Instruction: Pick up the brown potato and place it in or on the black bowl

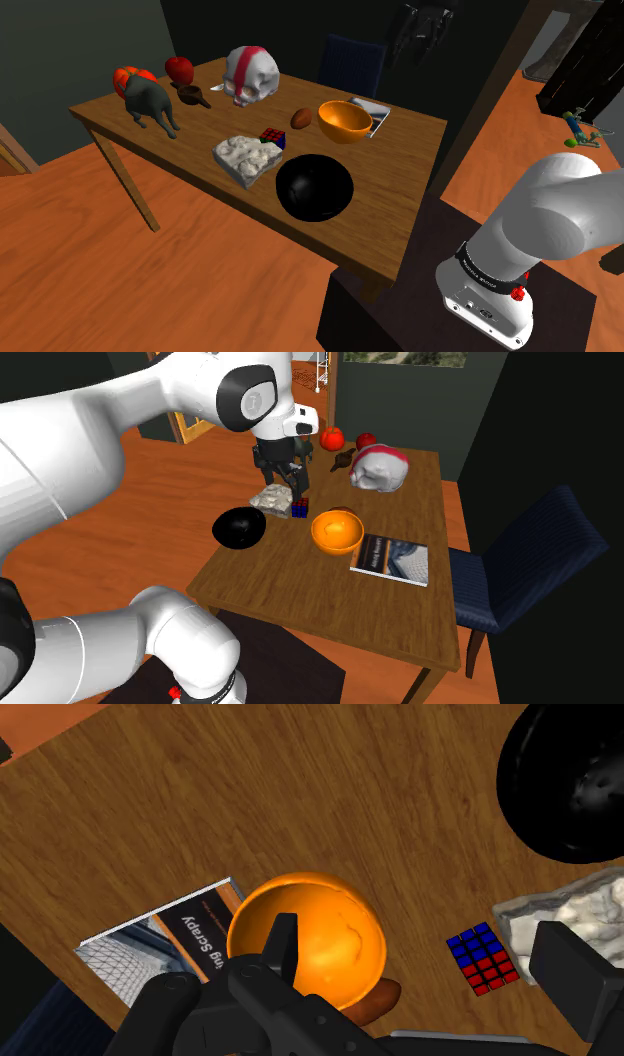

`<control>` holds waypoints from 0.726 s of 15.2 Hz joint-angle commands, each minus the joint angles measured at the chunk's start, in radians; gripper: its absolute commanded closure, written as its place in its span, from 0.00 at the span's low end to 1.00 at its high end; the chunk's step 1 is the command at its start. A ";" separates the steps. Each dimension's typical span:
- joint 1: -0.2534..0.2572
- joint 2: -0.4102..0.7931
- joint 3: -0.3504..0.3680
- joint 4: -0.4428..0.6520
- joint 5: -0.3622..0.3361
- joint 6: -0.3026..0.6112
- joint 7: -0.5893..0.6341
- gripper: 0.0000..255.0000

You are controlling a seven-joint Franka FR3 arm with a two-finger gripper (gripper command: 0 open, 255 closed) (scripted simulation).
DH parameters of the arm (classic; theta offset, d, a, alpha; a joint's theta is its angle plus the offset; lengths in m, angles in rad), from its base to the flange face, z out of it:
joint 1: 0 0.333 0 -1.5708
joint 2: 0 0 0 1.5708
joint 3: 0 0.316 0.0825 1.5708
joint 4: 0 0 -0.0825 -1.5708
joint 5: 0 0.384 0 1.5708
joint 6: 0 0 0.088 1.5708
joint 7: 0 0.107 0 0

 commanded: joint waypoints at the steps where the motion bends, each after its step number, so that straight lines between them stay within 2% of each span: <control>1: 0.000 0.000 0.000 0.000 0.000 0.000 0.000 0.00; 11: -0.047 0.340 0.078 0.064 0.027 0.251 0.212 0.00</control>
